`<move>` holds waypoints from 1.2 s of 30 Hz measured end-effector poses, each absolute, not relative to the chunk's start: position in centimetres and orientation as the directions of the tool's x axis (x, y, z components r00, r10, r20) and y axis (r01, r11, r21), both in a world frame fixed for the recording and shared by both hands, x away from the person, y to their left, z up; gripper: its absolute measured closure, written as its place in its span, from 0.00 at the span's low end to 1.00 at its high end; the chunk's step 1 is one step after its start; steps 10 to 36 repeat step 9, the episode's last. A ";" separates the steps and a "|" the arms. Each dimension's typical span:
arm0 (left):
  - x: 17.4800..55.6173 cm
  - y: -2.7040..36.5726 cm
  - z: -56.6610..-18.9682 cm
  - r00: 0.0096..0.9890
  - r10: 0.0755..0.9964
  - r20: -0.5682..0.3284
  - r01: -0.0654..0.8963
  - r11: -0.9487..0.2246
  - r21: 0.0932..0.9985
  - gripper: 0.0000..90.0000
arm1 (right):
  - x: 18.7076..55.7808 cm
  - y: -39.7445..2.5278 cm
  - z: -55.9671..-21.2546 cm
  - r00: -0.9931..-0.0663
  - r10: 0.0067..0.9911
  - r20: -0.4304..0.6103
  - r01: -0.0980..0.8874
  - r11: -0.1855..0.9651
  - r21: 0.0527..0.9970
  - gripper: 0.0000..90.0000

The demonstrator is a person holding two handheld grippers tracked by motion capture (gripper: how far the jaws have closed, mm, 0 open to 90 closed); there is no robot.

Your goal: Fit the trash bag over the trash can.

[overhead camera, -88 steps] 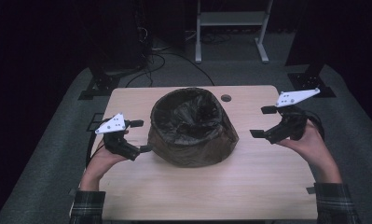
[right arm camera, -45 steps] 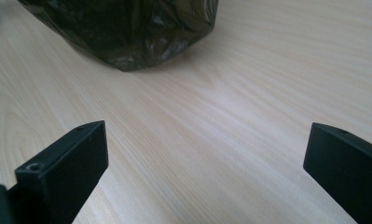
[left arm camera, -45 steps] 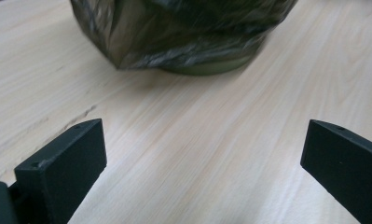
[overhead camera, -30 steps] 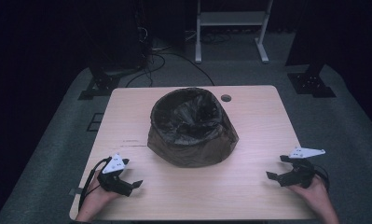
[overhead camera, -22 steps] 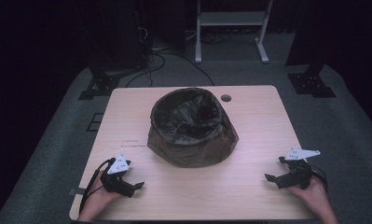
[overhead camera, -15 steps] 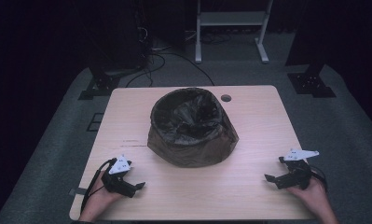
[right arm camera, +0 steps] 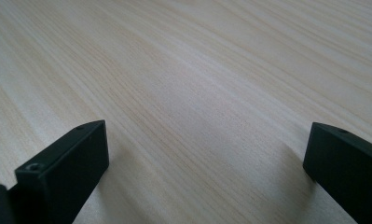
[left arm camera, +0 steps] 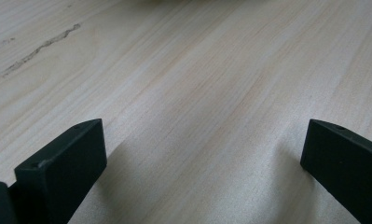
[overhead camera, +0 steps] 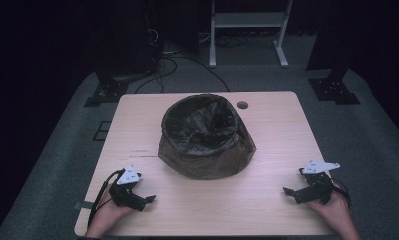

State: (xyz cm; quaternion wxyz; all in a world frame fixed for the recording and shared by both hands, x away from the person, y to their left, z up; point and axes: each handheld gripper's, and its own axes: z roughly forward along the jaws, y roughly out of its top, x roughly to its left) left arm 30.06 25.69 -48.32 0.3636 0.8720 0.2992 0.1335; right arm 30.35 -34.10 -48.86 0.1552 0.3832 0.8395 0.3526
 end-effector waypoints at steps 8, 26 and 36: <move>29.9 25.7 -48.3 0.775 0.631 0.014 0.435 -0.550 0.713 0.00 | 30.2 -34.1 -48.9 -0.648 0.761 0.009 0.539 0.451 0.711 0.00; 29.9 25.7 -48.3 0.775 0.631 0.014 0.435 -0.550 0.713 0.00 | 30.2 -34.1 -48.9 -0.648 0.761 0.009 0.539 0.451 0.711 0.00; 29.9 25.7 -48.3 0.775 0.631 0.014 0.435 -0.550 0.713 0.00 | 30.2 -34.1 -48.9 -0.648 0.761 0.009 0.539 0.451 0.711 0.00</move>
